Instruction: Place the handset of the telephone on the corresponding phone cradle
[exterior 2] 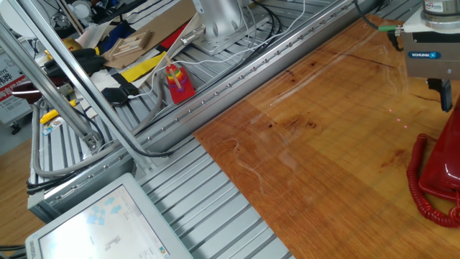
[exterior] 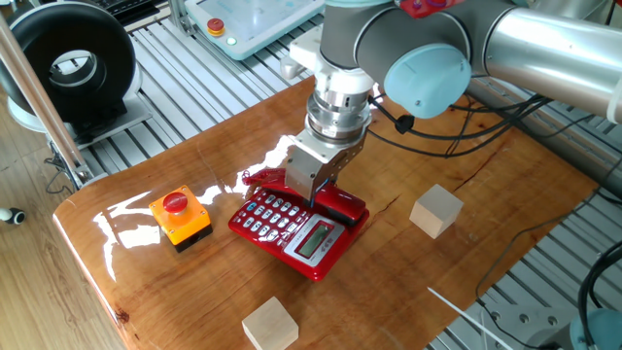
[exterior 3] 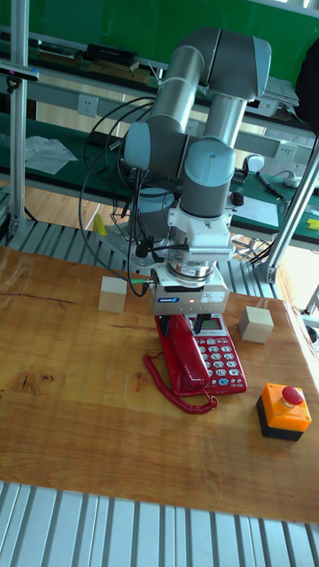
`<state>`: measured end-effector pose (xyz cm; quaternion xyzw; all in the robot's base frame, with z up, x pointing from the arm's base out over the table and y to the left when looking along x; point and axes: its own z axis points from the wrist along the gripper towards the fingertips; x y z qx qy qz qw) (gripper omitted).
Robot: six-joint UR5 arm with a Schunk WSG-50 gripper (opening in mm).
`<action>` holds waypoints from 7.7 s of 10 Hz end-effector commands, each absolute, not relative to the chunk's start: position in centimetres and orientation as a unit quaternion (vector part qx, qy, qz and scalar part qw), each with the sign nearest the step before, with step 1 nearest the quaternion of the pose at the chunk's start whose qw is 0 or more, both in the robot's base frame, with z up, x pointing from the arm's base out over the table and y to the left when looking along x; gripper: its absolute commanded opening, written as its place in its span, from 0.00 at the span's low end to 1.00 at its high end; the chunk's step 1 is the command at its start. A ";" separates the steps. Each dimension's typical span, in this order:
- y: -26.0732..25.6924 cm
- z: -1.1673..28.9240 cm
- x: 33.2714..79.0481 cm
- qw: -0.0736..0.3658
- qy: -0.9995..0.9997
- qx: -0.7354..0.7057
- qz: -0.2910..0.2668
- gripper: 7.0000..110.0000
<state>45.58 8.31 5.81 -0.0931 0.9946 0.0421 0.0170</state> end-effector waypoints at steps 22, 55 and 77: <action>6.9 5.6 46.8 0.018 0.998 -0.061 0.006 0.57; 7.2 8.5 42.4 0.022 0.998 -0.051 -0.008 0.57; 6.8 8.7 44.6 0.067 0.997 0.030 -0.011 0.00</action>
